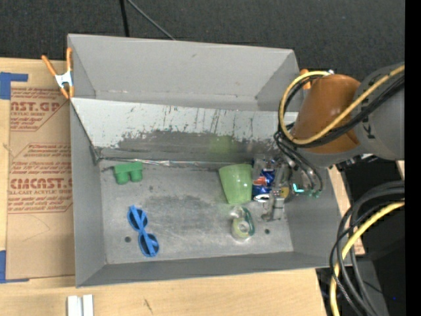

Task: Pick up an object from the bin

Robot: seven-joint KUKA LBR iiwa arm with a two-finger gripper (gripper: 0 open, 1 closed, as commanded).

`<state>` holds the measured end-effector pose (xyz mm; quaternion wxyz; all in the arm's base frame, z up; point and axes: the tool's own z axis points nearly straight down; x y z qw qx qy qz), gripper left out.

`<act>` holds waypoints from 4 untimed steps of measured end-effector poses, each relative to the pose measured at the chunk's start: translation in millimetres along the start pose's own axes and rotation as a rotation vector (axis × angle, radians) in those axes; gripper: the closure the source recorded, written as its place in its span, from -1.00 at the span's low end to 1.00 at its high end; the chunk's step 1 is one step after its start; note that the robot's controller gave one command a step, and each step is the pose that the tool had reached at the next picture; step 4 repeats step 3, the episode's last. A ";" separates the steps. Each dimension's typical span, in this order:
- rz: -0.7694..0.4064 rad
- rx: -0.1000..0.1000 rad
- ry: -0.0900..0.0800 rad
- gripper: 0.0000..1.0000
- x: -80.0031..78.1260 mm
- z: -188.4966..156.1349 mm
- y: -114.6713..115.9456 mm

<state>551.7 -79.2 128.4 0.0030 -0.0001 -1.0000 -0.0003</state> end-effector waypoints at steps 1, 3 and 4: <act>-0.095 0.001 -0.006 -1.00 -41.7 61.8 -25.6; -0.086 0.004 -0.016 1.00 2.5 -110.7 -45.1; -0.086 0.004 -0.016 1.00 2.5 -110.7 -45.1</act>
Offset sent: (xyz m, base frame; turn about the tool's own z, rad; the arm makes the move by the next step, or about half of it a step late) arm 0.0412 -0.0256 -0.0584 -0.0955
